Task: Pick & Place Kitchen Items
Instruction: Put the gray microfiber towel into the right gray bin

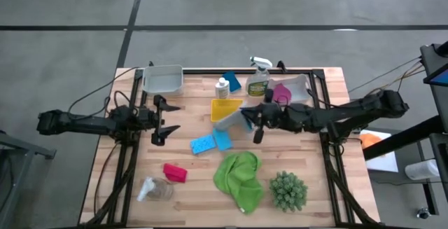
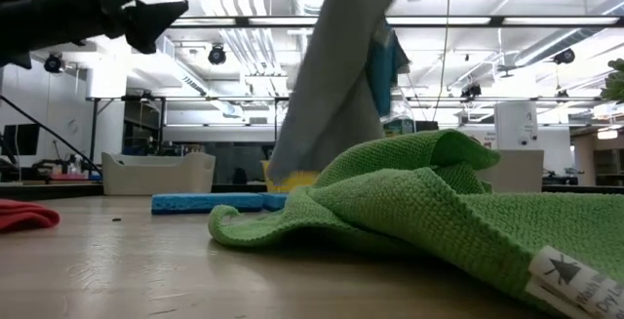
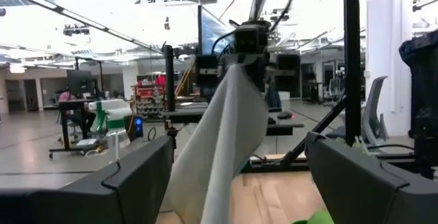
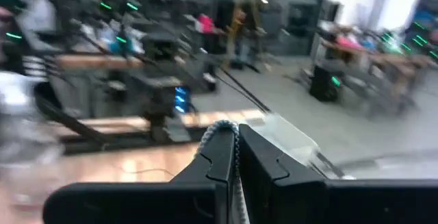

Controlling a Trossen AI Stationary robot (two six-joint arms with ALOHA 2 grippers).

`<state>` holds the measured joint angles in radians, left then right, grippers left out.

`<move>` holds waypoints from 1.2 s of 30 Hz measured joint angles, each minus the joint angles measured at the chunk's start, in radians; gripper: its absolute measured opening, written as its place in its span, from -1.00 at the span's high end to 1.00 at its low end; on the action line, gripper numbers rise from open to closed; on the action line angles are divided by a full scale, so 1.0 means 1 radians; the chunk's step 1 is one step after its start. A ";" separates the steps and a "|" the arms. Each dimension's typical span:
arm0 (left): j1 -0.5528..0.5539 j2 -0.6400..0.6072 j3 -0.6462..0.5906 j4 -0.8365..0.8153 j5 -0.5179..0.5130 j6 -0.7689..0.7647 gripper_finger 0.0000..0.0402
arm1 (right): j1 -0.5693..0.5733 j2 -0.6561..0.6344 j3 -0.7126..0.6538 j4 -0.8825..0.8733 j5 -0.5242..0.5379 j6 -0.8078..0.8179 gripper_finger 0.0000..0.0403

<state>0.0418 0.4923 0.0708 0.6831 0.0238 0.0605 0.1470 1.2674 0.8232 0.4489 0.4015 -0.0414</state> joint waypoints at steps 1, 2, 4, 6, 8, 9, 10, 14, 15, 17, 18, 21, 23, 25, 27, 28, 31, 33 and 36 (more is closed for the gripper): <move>0.000 0.008 0.013 -0.008 0.012 -0.007 -0.65 | 0.001 0.003 0.010 -0.016 -0.013 -0.010 0.91; 0.000 0.020 0.025 -0.013 0.027 -0.009 -0.65 | 0.001 0.009 0.017 -0.038 -0.014 -0.011 0.91; -0.001 0.057 0.049 -0.019 0.053 -0.017 -0.65 | -0.001 0.030 0.023 -0.062 -0.013 -0.011 0.91; -0.001 0.111 0.079 -0.019 0.057 -0.027 -0.65 | -0.003 0.043 0.026 -0.071 -0.009 -0.011 0.91; -0.001 0.179 0.116 -0.020 0.058 -0.035 -0.65 | -0.005 0.053 0.042 -0.056 -0.009 -0.012 0.91; -0.001 0.220 0.138 -0.019 0.067 -0.036 -0.65 | -0.006 0.058 0.046 -0.053 -0.010 -0.015 0.91; -0.001 0.264 0.161 -0.019 0.077 -0.040 -0.65 | -0.007 0.066 0.050 -0.056 -0.010 -0.016 0.91; -0.006 0.448 0.262 -0.006 0.085 -0.038 -0.65 | -0.019 0.093 0.061 -0.074 -0.005 -0.025 0.91; -0.006 0.488 0.285 -0.001 0.090 -0.032 -0.65 | -0.019 0.095 0.070 -0.073 -0.005 -0.026 0.91; -0.006 0.565 0.337 0.014 0.127 -0.015 -0.65 | -0.019 0.095 0.075 -0.082 -0.005 -0.026 0.91; -0.006 0.596 0.361 0.016 0.146 -0.012 -0.65 | -0.018 0.098 0.076 -0.087 -0.006 -0.026 0.91; -0.006 0.681 0.423 0.015 0.165 -0.003 -0.65 | -0.019 0.106 0.072 -0.103 -0.007 -0.026 0.91; -0.005 0.723 0.450 0.004 0.172 0.013 -0.65 | -0.020 0.106 0.073 -0.099 -0.007 -0.025 0.91; -0.005 0.765 0.484 0.007 0.183 0.018 -0.65 | -0.020 0.106 0.074 -0.098 -0.009 -0.025 0.91; -0.005 0.803 0.513 -0.007 0.211 0.018 -0.65 | -0.019 0.110 0.074 -0.101 -0.022 -0.025 0.91; -0.005 0.822 0.530 -0.007 0.215 0.017 -0.65 | -0.018 0.112 0.074 -0.101 -0.028 -0.025 0.91; -0.001 0.876 0.579 -0.056 0.216 0.011 -0.65 | -0.019 0.116 0.076 -0.097 -0.029 -0.024 0.91; 0.004 0.910 0.608 -0.088 0.216 0.008 -0.65 | -0.019 0.117 0.076 -0.092 -0.031 -0.022 0.91; 0.009 0.961 0.655 -0.113 0.213 0.002 -0.65 | -0.019 0.118 0.076 -0.094 -0.034 -0.018 0.91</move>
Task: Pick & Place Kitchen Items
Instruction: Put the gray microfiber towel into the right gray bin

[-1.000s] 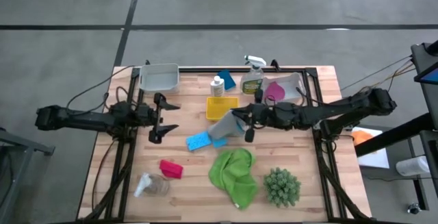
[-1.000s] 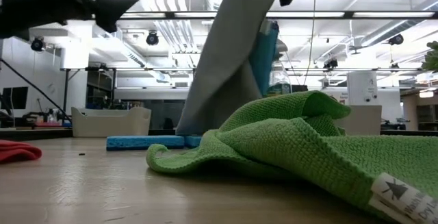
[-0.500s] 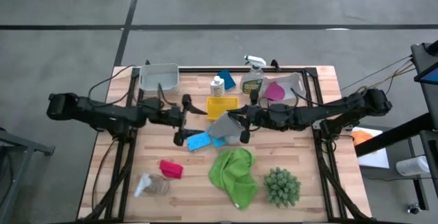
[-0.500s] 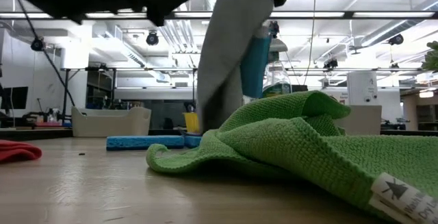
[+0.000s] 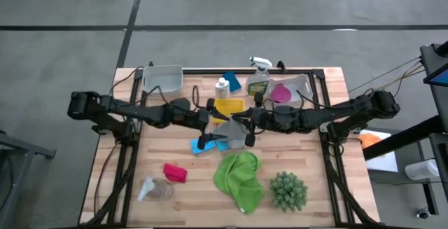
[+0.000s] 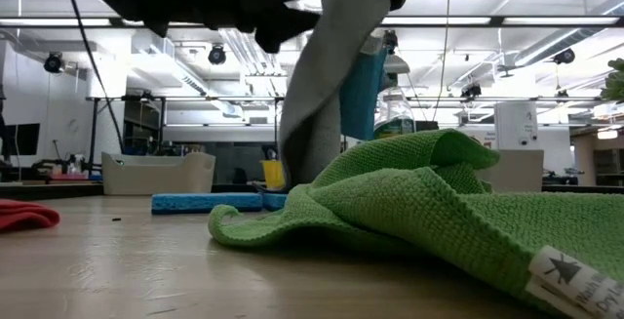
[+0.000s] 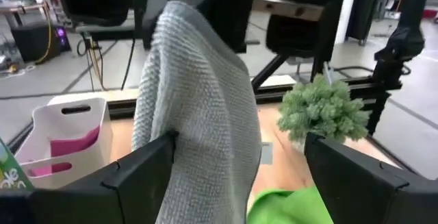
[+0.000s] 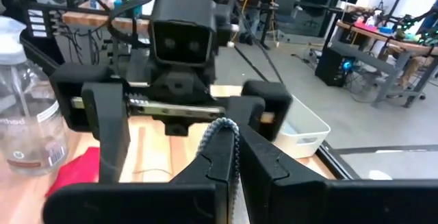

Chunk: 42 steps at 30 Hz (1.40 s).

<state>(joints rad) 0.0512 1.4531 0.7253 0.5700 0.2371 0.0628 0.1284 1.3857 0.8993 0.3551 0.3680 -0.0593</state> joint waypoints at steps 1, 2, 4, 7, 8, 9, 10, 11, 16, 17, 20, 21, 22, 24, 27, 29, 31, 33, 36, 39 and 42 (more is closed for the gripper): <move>0.003 0.011 0.008 -0.008 0.000 0.000 -0.65 | 0.000 0.000 0.000 0.001 -0.001 0.000 0.91; 0.005 0.024 0.020 -0.007 -0.003 0.000 -0.65 | 0.000 0.000 0.000 0.002 -0.003 0.000 0.91; 0.012 0.029 0.027 -0.010 -0.012 0.000 -0.64 | 0.000 -0.001 0.000 0.003 -0.002 0.000 0.91; 0.024 0.024 0.031 -0.013 -0.038 0.000 -0.59 | 0.000 -0.001 0.000 0.002 -0.002 0.000 0.91; 0.029 0.020 0.028 -0.022 -0.043 0.000 -0.56 | 0.000 -0.001 0.000 0.003 -0.002 0.000 0.91; 0.034 0.017 0.028 -0.028 -0.048 0.000 -0.54 | 0.000 -0.001 0.000 0.004 -0.002 0.000 0.91; 0.041 0.008 0.028 -0.050 -0.050 0.000 -0.52 | 0.000 -0.001 0.000 0.003 -0.002 0.000 0.91; 0.047 0.001 0.023 -0.071 -0.051 0.000 -0.50 | 0.000 -0.001 0.000 0.003 -0.002 0.000 0.91; 0.058 -0.022 0.023 -0.128 -0.065 0.025 -0.47 | 0.000 -0.001 0.003 0.000 -0.003 0.000 0.91; 0.061 -0.036 0.022 -0.152 -0.067 0.034 -0.47 | 0.001 -0.001 0.003 -0.002 -0.003 -0.001 0.91; 0.065 -0.073 0.021 -0.187 -0.089 0.062 -0.47 | 0.001 -0.002 0.003 -0.009 -0.003 0.000 0.91; 0.066 -0.086 0.021 -0.203 -0.092 0.067 -0.47 | 0.001 -0.002 0.004 -0.009 -0.003 0.000 0.91; 0.066 -0.093 0.020 -0.208 -0.092 0.074 -0.48 | 0.001 -0.002 0.003 -0.009 -0.003 0.000 0.91; 0.065 -0.105 0.021 -0.206 -0.091 0.095 -0.48 | 0.001 -0.002 0.003 -0.010 -0.005 -0.001 0.91; 0.065 -0.111 0.021 -0.205 -0.084 0.127 -0.48 | 0.001 -0.002 0.003 -0.011 -0.020 -0.003 0.91; 0.066 -0.106 0.021 -0.205 -0.042 0.148 -0.48 | 0.001 -0.001 0.003 -0.009 -0.026 -0.004 0.91; 0.065 -0.090 0.024 -0.191 0.022 0.156 -0.48 | 0.001 -0.001 0.003 -0.009 -0.028 -0.004 0.91; 0.064 -0.073 0.027 -0.196 0.053 0.159 -0.48 | 0.001 -0.001 0.004 -0.009 -0.028 -0.004 0.91; 0.065 -0.050 0.033 -0.196 0.052 0.173 -0.48 | 0.000 -0.001 0.005 -0.006 -0.029 -0.004 0.91; 0.067 -0.036 0.042 -0.187 0.051 0.175 -0.48 | 0.000 -0.001 0.005 -0.003 -0.029 -0.004 0.91; 0.066 -0.035 0.049 -0.184 0.032 0.177 -0.43 | 0.000 -0.001 0.005 -0.001 -0.029 -0.001 0.91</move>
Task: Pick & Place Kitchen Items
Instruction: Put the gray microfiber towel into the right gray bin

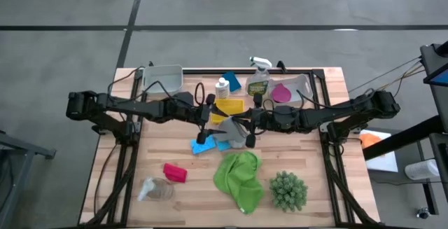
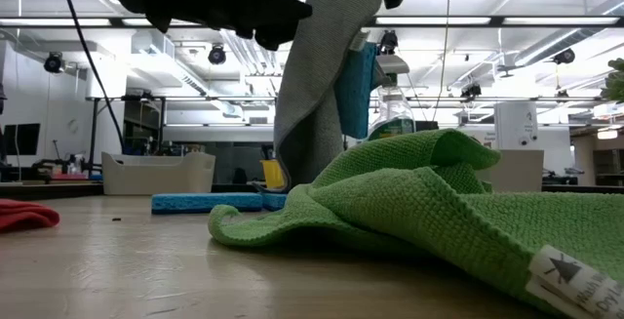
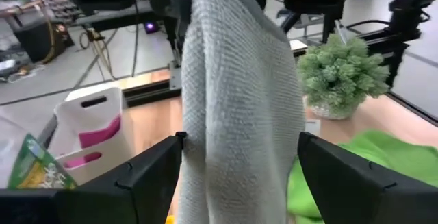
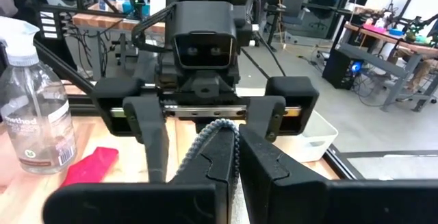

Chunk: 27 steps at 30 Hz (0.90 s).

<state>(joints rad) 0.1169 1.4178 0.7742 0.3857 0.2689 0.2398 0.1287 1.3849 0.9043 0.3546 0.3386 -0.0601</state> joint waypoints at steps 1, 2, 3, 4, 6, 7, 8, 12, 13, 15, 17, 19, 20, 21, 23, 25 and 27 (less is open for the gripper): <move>0.000 0.000 0.001 0.005 -0.013 0.000 -0.39 | 0.000 0.000 0.000 0.000 0.000 0.000 0.91; 0.001 0.000 0.001 0.012 -0.022 0.000 -0.34 | 0.000 0.000 0.000 0.001 -0.001 0.000 0.91; 0.001 0.000 0.001 0.019 -0.026 0.000 -0.27 | 0.000 0.000 0.000 0.002 -0.003 0.000 0.91; 0.002 0.000 0.001 0.027 -0.027 0.000 -0.19 | 0.000 0.000 0.000 0.004 -0.004 0.000 0.91; 0.001 0.000 0.001 0.037 -0.026 0.002 -0.01 | 0.000 0.000 0.000 0.011 -0.010 0.000 0.91; 0.000 0.000 0.001 0.037 -0.025 0.011 0.10 | 0.000 0.000 0.000 0.013 -0.011 0.000 0.91; 0.000 0.000 0.001 0.036 -0.025 0.022 0.22 | 0.000 0.000 0.000 0.013 -0.011 0.000 0.91; 0.001 -0.001 0.001 0.032 -0.026 0.054 0.79 | 0.000 0.000 0.000 0.014 -0.011 0.000 0.91; 0.004 -0.003 0.001 0.026 -0.026 0.061 0.89 | 0.000 0.000 0.000 0.015 -0.011 0.000 0.91; 0.009 -0.020 0.001 -0.001 -0.030 0.067 0.94 | 0.000 0.001 -0.001 0.022 -0.011 0.001 0.91; 0.017 -0.054 0.001 -0.045 -0.036 0.077 0.97 | 0.001 -0.002 -0.001 0.030 -0.011 0.016 0.91; 0.024 -0.100 0.001 -0.102 -0.052 0.079 0.98 | 0.001 -0.006 -0.001 0.030 -0.009 0.030 0.91; 0.028 -0.130 0.000 -0.137 -0.063 0.079 0.98 | 0.001 -0.010 -0.002 0.030 0.000 0.031 0.91; 0.030 -0.162 0.000 -0.172 -0.071 0.082 0.99 | 0.001 -0.015 -0.006 0.031 0.006 0.031 0.91; 0.030 -0.235 0.000 -0.233 -0.096 0.087 0.99 | 0.001 -0.023 -0.008 0.024 0.009 0.033 0.91; 0.030 -0.312 0.000 -0.291 -0.122 0.095 0.99 | 0.001 -0.029 -0.008 -0.003 0.013 0.035 0.91; 0.030 -0.385 0.000 -0.350 -0.146 0.092 0.99 | 0.000 -0.029 -0.009 -0.026 0.013 0.039 0.91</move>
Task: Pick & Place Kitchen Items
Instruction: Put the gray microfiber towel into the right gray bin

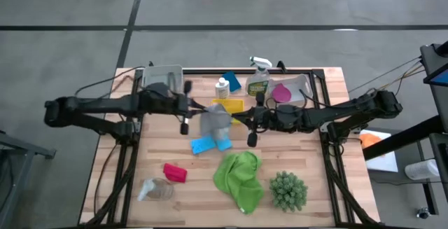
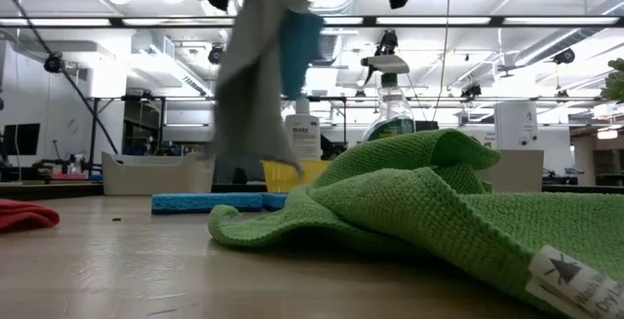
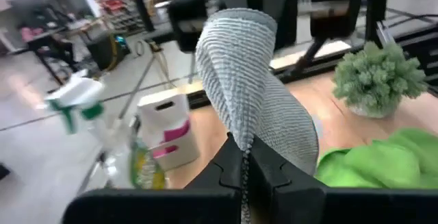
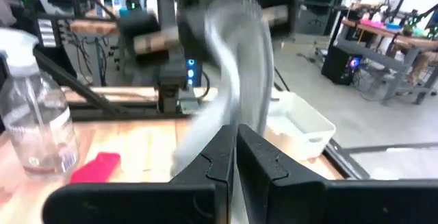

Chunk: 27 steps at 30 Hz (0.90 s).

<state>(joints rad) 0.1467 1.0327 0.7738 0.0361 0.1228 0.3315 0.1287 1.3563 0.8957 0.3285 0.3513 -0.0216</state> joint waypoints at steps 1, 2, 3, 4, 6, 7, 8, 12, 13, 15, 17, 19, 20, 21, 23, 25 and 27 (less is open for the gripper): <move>0.000 -0.032 0.000 -0.022 -0.005 -0.008 0.99 | 0.000 0.000 0.000 -0.014 0.001 0.001 0.91; 0.000 -0.061 0.000 -0.039 -0.011 -0.013 0.99 | 0.000 0.000 0.000 -0.028 0.001 0.002 0.91; 0.000 -0.087 0.000 -0.059 -0.012 -0.019 0.99 | 0.000 0.000 0.000 -0.042 0.002 0.005 0.91; 0.000 -0.108 0.000 -0.073 -0.012 -0.024 0.99 | -0.001 0.001 0.000 -0.057 0.003 0.010 0.91; 0.000 -0.132 0.000 -0.098 -0.016 -0.032 0.99 | -0.002 0.007 0.000 -0.085 0.003 0.025 0.88; 0.000 -0.138 0.000 -0.116 -0.030 -0.032 1.00 | -0.004 0.011 0.000 -0.096 0.003 0.032 0.84; 0.000 -0.141 0.000 -0.136 -0.058 -0.031 1.00 | -0.006 0.015 0.000 -0.108 0.003 0.041 0.78; 0.001 -0.148 0.000 -0.197 -0.220 -0.013 1.00 | -0.013 0.038 0.000 -0.156 0.049 0.055 0.41; 0.002 -0.147 0.000 -0.199 -0.225 -0.013 1.00 | -0.014 0.048 0.000 -0.160 0.064 0.054 0.29; 0.002 -0.147 0.000 -0.196 -0.205 -0.014 1.00 | -0.015 0.070 0.000 -0.154 0.074 0.029 0.06; 0.001 -0.142 0.000 -0.187 -0.193 -0.017 1.00 | -0.015 0.095 -0.001 -0.115 0.066 -0.006 -0.15; 0.001 -0.139 0.000 -0.190 -0.192 -0.017 1.00 | -0.015 0.129 0.000 -0.045 0.050 -0.019 -0.32; 0.001 -0.136 0.000 -0.189 -0.193 -0.017 1.00 | -0.015 0.149 -0.001 -0.011 0.050 -0.024 -0.38; 0.002 -0.133 0.000 -0.184 -0.192 -0.017 1.00 | -0.017 0.167 0.000 0.023 0.048 -0.033 -0.43; 0.002 -0.131 0.000 -0.187 -0.180 -0.018 1.00 | -0.026 0.199 0.000 0.062 0.049 -0.045 -0.48; 0.001 -0.128 -0.001 -0.185 -0.159 -0.026 1.00 | -0.039 0.222 0.006 0.071 0.050 -0.046 -0.49; 0.001 -0.128 -0.002 -0.185 -0.144 -0.040 1.00 | -0.050 0.241 0.009 0.080 0.049 -0.044 -0.50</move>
<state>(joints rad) 0.1474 0.9051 0.7719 -0.1486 -0.0210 0.2919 0.0788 1.5971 0.9047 0.4084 0.4007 -0.0658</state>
